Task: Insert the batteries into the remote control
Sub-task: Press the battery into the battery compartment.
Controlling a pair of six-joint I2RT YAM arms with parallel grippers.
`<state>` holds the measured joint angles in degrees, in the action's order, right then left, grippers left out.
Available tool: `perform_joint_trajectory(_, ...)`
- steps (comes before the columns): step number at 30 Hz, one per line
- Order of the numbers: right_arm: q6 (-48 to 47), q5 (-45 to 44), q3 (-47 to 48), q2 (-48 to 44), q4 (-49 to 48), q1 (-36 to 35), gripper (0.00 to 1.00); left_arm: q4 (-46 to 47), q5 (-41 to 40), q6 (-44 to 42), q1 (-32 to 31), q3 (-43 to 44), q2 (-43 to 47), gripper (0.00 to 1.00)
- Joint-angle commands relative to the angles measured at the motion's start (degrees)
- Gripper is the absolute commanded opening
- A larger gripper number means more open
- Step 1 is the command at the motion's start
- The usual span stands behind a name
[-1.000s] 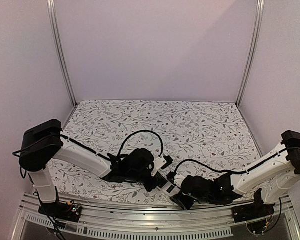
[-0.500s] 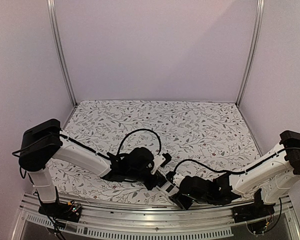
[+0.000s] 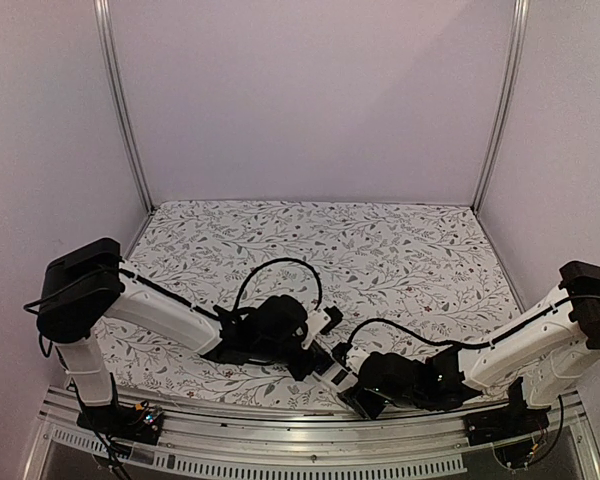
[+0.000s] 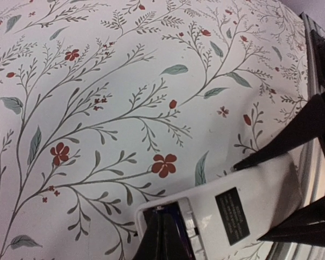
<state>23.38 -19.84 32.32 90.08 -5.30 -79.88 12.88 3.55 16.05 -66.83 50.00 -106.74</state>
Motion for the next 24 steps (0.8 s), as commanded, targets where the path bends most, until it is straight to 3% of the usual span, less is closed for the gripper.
perform_joint_trajectory(1,-0.2,-0.7,0.6,1.3,1.5,-0.1,0.43,-12.0,4.3,-0.7,-3.4,-2.5,-2.7,0.00)
perform_joint_trajectory(11,-0.2,-1.3,0.6,1.1,1.5,-0.2,0.44,-17.2,2.1,-1.5,-5.4,-1.4,-7.9,0.00)
perform_joint_trajectory(24,0.0,-1.4,1.0,1.1,1.7,-0.1,0.44,-11.5,-3.2,-2.0,-3.2,-3.0,8.0,0.00)
